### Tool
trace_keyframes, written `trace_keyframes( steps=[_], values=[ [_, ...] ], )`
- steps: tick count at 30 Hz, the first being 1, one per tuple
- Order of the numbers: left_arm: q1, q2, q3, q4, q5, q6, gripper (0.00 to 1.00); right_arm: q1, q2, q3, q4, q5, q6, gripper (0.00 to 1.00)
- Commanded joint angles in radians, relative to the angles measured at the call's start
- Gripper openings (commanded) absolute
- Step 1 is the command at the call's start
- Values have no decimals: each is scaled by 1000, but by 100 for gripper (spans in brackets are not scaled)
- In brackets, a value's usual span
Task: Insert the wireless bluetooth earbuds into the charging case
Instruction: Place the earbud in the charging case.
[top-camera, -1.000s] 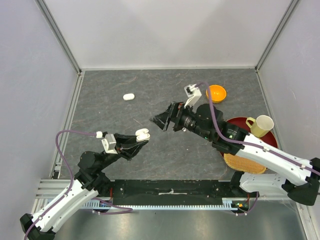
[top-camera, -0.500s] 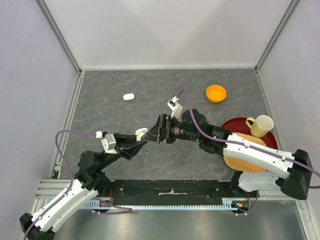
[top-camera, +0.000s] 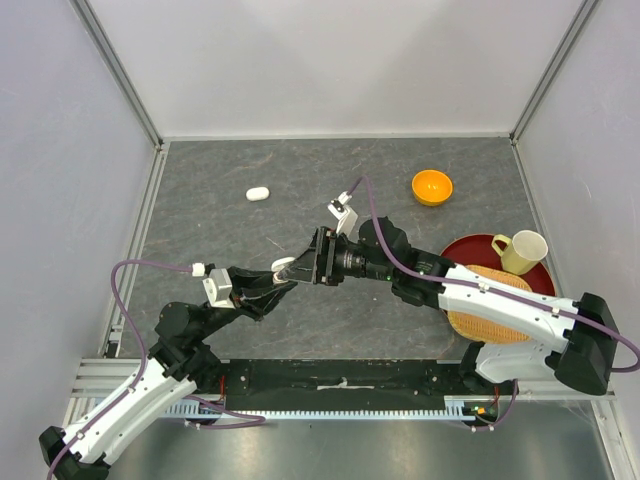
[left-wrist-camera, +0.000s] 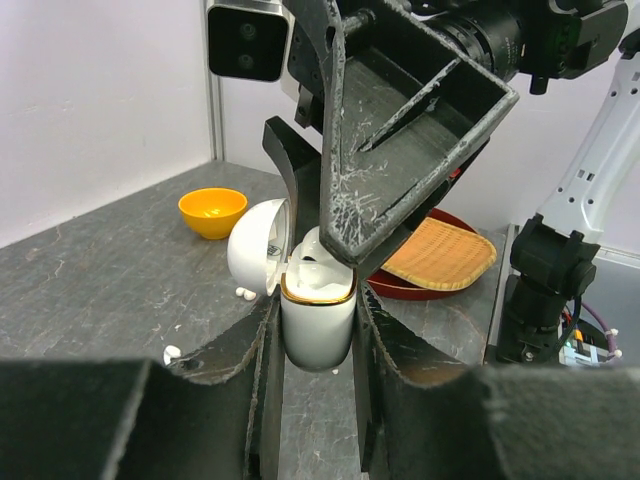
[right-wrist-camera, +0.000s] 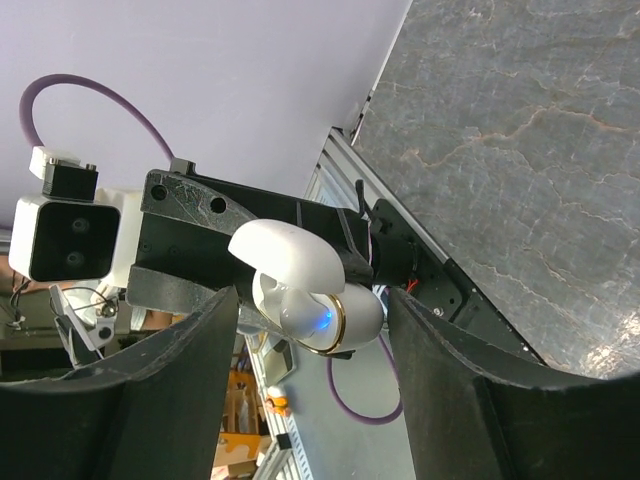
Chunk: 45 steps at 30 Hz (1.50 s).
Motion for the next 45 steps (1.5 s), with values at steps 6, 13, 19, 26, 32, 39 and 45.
trace_keyframes(
  steps=[6,13,19,26,32,39,45],
  values=[
    [4,12,30,66,1,26,2,-1,21,4,71,-69,1,57],
    [3,26,31,67,0,26,2,1,31,11,68,-84,-16,48],
    [3,33,31,69,1,26,2,-1,31,13,63,-84,-28,47],
    [4,29,22,67,-3,25,2,-1,20,19,42,-64,-52,59],
    [3,-5,8,58,-26,28,2,-1,-12,16,31,-9,-77,80],
    [3,-39,-3,31,-49,32,2,-2,-84,11,17,77,-120,89],
    [3,-74,-9,-8,-60,34,2,-32,-178,16,-55,201,-175,91]
  ],
)
